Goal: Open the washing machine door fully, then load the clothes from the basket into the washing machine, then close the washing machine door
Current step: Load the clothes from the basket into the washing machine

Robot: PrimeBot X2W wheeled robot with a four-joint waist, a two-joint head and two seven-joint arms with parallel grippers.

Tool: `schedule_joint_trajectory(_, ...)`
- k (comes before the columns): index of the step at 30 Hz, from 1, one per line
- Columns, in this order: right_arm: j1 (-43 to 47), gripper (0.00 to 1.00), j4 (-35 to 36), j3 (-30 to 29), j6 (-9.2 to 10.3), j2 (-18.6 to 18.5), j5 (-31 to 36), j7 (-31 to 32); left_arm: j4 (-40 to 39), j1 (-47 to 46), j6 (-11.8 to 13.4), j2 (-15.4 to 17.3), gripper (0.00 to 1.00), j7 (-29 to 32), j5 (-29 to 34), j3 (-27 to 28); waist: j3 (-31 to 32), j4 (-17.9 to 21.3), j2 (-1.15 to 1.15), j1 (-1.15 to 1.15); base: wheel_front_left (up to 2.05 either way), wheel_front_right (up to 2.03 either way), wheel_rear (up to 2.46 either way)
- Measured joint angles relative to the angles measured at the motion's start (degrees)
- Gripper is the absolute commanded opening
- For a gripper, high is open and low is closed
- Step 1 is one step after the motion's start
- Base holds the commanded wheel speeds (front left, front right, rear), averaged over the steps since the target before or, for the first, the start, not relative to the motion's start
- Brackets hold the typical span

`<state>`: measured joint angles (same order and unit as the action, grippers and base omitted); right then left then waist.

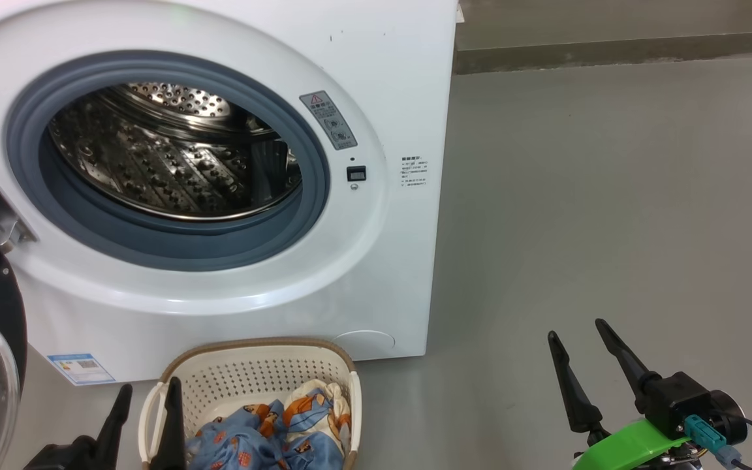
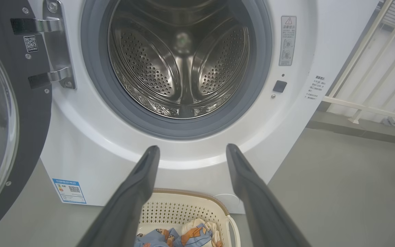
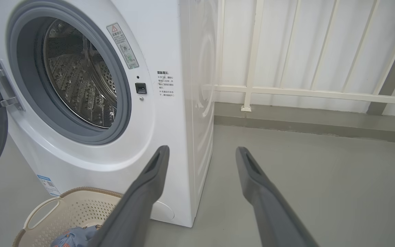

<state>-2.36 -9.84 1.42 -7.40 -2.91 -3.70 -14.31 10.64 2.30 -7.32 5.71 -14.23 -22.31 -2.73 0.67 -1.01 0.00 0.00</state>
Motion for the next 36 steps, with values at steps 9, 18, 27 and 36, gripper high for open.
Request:
schedule_joint_trajectory(9,0.0,1.00,0.0,0.0,0.00,0.0,0.0,0.0,0.1,0.0,0.0,0.0,1.00,0.0,0.4,-0.1,-0.1,0.1,0.00,0.00,0.00,0.00,0.00)
schedule_joint_trajectory(18,0.0,1.00,0.0,0.1,0.00,0.0,0.0,0.0,0.1,0.0,0.0,0.0,1.00,0.0,0.4,-0.5,-0.3,0.1,0.00,0.00,0.00,0.00,0.00)
schedule_joint_trajectory(27,0.0,1.00,0.0,0.0,0.00,0.0,0.2,0.0,1.6,-0.1,0.0,0.0,1.00,0.0,0.4,-1.5,-2.2,0.3,0.00,0.00,0.00,0.00,0.00)
schedule_joint_trajectory(36,-0.8,1.00,0.1,-1.5,0.00,0.0,2.0,0.0,9.1,-4.0,0.0,0.2,1.00,-0.3,0.1,-3.6,-7.6,1.0,0.00,0.00,0.00,0.00,0.00)
